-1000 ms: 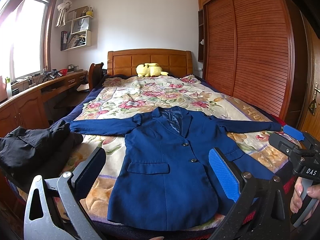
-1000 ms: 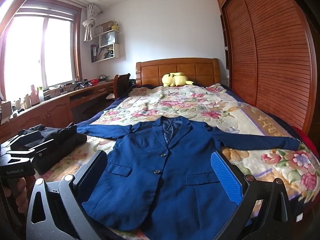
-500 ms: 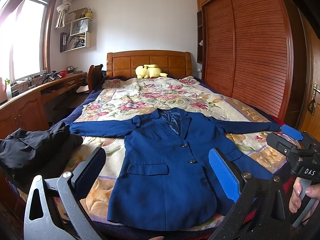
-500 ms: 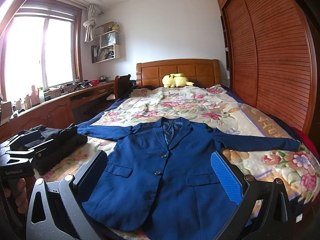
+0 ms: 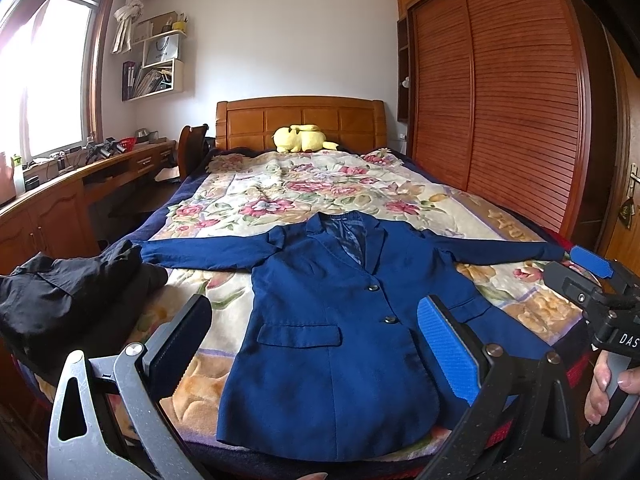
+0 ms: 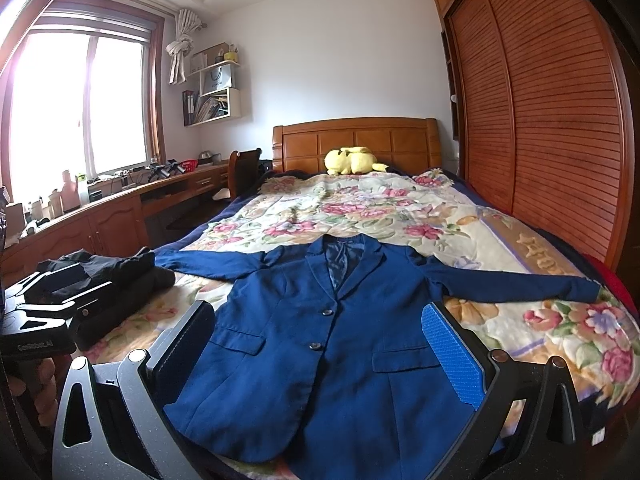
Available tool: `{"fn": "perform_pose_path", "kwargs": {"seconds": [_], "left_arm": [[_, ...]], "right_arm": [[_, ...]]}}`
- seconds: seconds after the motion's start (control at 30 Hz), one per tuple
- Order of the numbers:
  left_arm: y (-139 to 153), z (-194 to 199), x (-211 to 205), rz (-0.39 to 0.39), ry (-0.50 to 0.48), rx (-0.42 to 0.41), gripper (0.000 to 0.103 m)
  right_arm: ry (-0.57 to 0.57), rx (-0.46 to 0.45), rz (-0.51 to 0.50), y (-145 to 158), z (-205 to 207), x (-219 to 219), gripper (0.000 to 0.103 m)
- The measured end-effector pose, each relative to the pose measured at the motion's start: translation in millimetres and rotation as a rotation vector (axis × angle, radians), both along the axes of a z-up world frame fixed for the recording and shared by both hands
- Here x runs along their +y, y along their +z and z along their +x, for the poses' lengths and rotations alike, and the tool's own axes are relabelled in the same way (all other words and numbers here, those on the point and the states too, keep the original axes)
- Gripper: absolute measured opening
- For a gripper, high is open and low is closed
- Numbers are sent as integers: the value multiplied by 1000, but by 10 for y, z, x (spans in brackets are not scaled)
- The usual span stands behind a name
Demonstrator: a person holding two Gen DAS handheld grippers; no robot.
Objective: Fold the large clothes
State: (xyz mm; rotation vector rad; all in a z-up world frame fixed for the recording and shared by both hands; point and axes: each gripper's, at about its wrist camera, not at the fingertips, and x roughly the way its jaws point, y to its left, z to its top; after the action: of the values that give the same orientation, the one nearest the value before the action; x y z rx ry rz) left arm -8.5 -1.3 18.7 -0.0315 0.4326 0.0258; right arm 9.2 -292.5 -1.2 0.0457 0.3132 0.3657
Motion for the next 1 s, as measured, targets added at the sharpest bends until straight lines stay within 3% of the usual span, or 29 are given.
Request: {"fn": "perform_pose_path", "kwargs": {"seconds": [0.53, 1.0], "left_arm": [[-341, 164, 94, -4, 15, 43, 103], [-706, 449, 400, 1, 73, 114, 103]], "right_arm": [[13, 48, -11, -107, 145, 31, 103], [87, 121, -25, -345, 658, 243, 103]]}}
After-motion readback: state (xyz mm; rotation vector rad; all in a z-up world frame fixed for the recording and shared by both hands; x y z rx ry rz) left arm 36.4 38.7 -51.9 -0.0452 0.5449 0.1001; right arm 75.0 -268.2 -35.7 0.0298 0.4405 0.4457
